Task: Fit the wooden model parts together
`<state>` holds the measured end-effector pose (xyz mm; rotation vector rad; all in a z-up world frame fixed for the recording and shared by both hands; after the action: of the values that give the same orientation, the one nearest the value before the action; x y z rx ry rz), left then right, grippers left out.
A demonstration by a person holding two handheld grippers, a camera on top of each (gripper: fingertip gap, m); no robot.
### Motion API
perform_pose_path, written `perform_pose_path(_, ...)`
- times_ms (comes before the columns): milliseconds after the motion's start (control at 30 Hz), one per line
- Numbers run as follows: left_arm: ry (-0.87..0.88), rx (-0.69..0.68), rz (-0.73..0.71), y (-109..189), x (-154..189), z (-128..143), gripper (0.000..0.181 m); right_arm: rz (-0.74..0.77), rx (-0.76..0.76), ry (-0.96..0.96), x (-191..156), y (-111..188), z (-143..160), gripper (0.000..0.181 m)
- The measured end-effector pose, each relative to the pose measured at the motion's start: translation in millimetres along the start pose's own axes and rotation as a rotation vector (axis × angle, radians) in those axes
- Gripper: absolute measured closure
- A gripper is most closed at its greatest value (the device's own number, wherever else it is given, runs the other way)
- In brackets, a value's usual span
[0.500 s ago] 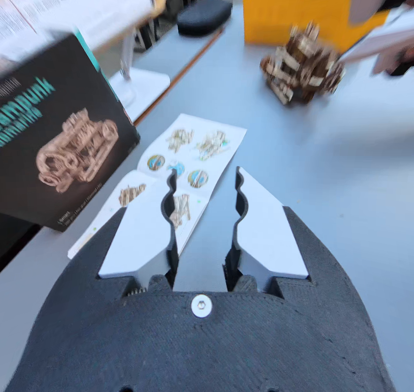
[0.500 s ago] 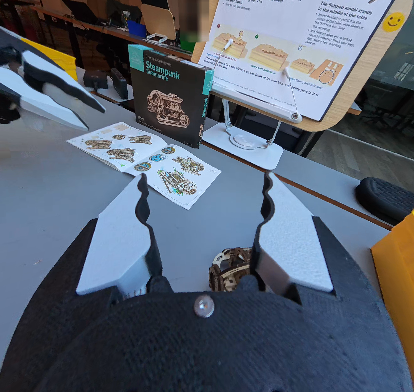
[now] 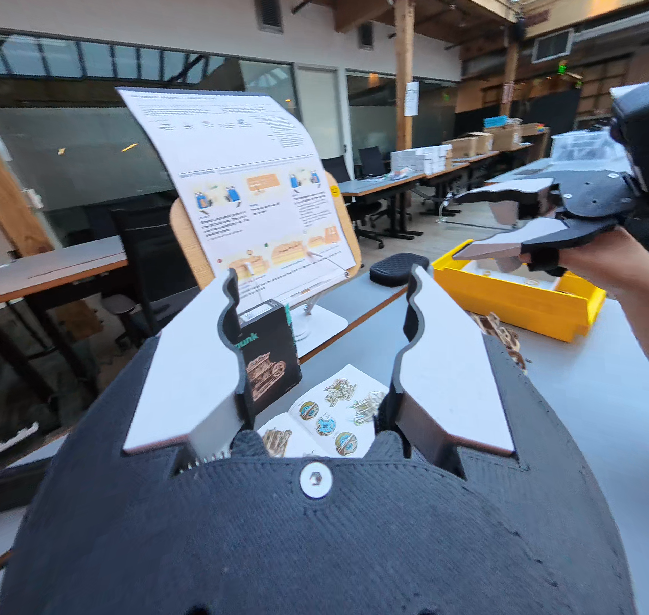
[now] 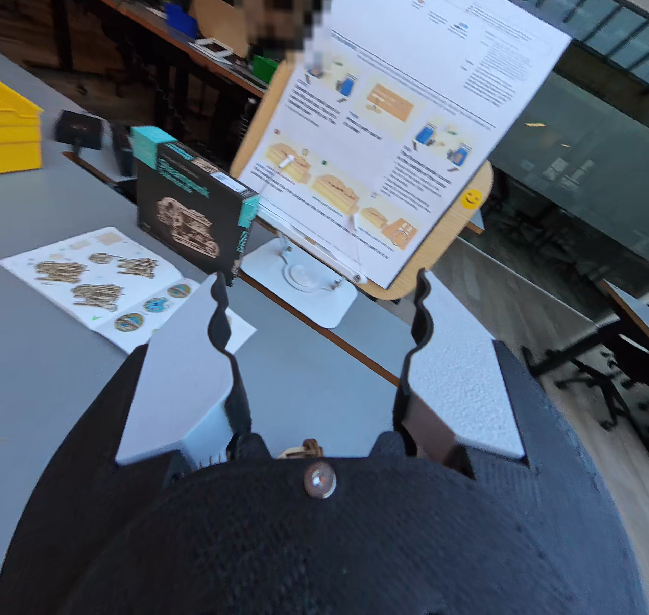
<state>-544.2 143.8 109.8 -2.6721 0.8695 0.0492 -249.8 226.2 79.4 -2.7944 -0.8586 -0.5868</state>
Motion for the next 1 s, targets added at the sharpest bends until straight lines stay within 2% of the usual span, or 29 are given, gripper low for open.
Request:
perform_pose_path(33,-0.005,0.001,-0.04,2.7,-3.9,2.0,0.087,0.049,-0.016,0.018,7.3,-3.0,4.8,0.08)
perform_pose_path(133,-0.107,-0.066,-0.154,5.9,-16.2,10.5,0.088,0.145,-0.054,0.042,22.3,-8.0,13.5,0.079)
perform_pose_path(233,-0.189,-0.129,-0.264,1.1,-22.9,17.6,0.092,0.185,-0.033,-0.004,26.5,-9.7,14.1,0.078)
perform_pose_path(333,-0.171,-0.192,-0.335,-11.0,-25.4,34.0,0.088,0.194,-0.045,-0.07,25.0,-10.1,15.1,0.079)
perform_pose_path(467,-0.189,-0.312,-0.341,-25.2,-24.3,66.4,0.077,0.207,-0.053,-0.008,23.7,-11.0,15.5,0.079)
perform_pose_path(533,-0.181,-0.34,-0.33,-29.4,-20.5,74.4,0.077,0.211,-0.062,0.016,22.9,-11.7,16.4,0.08)
perform_pose_path(833,-0.209,-0.368,-0.309,-27.3,-12.0,69.8,0.082,0.16,-0.084,0.012,14.8,-15.9,19.6,0.08)
perform_pose_path(1000,-0.184,-0.355,-0.238,-29.2,-4.0,68.2,0.086,0.114,-0.066,-0.027,11.9,-15.8,18.2,0.08)
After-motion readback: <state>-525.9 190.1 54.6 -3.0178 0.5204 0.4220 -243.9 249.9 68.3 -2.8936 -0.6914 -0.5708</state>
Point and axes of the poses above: each gripper's, where its closed fingertips meet, y back along the fingers, z out of its underside, x = y × z across the jaws, the point moved 6 cm from there along y, back along the fingers, and after that the axes turned 11 degrees about x, right-handed, at the moved point
